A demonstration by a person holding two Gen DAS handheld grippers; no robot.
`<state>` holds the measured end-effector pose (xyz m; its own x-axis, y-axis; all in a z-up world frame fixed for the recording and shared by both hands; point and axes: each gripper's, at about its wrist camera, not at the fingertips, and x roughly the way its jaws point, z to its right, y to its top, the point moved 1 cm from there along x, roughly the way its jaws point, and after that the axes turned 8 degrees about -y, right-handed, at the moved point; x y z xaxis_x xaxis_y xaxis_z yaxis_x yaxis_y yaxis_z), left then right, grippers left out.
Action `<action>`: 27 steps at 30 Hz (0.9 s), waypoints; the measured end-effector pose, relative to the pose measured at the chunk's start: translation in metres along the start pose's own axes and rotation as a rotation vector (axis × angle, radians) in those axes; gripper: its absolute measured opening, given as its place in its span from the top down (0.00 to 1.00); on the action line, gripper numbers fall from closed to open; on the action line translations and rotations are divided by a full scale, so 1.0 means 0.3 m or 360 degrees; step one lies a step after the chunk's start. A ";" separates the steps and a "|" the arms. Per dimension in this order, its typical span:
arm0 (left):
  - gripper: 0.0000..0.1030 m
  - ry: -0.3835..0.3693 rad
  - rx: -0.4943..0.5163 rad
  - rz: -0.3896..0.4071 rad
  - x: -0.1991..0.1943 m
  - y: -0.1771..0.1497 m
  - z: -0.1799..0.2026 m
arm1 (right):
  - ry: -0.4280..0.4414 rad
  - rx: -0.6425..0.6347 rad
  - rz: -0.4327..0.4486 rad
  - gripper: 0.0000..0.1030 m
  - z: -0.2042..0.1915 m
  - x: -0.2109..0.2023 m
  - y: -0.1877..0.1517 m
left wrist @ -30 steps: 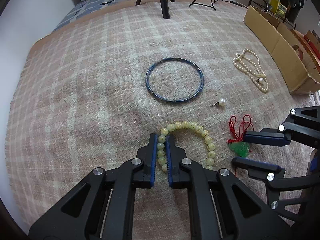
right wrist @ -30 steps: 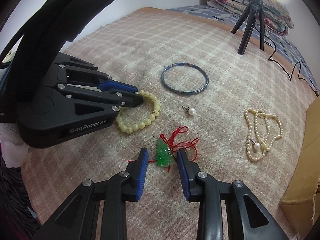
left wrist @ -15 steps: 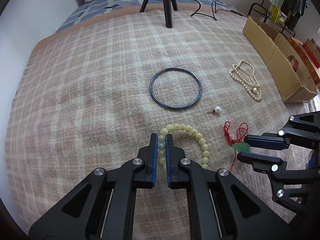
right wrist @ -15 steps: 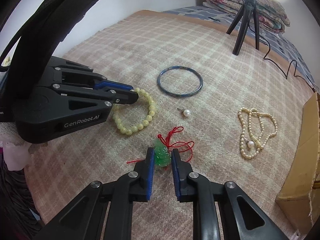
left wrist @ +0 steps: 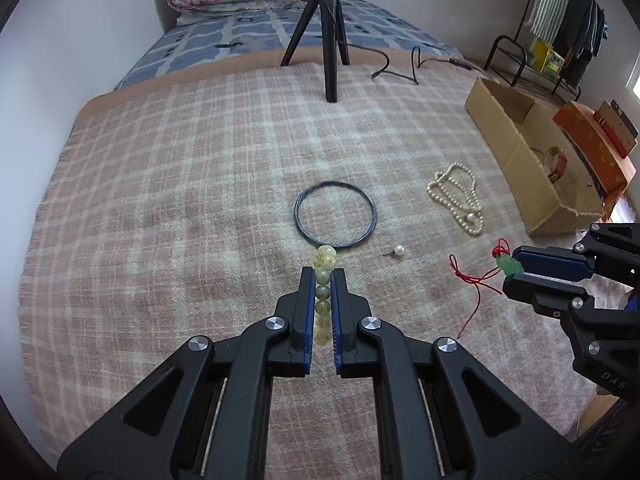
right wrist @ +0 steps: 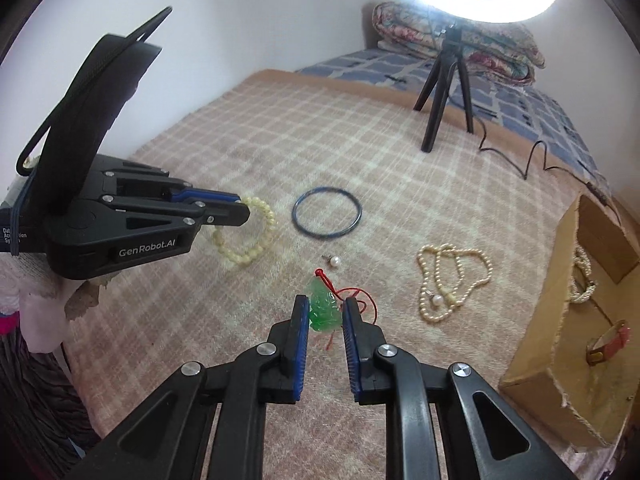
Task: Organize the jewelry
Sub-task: 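Lift and carry the bracelet and jade pendant over the cardboard box with both tools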
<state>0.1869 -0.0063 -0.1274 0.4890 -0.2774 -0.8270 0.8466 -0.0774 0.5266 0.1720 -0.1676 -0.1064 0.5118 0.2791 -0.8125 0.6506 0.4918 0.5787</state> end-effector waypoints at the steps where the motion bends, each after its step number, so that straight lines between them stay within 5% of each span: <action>1: 0.95 -0.0008 -0.0005 0.0006 -0.007 0.002 0.002 | -0.0007 0.0004 0.0016 0.85 0.004 -0.017 0.004; 27: 0.95 -0.0246 0.0050 0.0151 -0.128 0.109 0.251 | -0.0296 0.0266 0.0250 0.85 0.277 -0.326 -0.050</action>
<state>0.1800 -0.0703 -0.0635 0.5263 -0.4284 -0.7345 0.7900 -0.0732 0.6088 0.1589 -0.2708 -0.0296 0.6977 0.1773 -0.6941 0.6308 0.3074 0.7125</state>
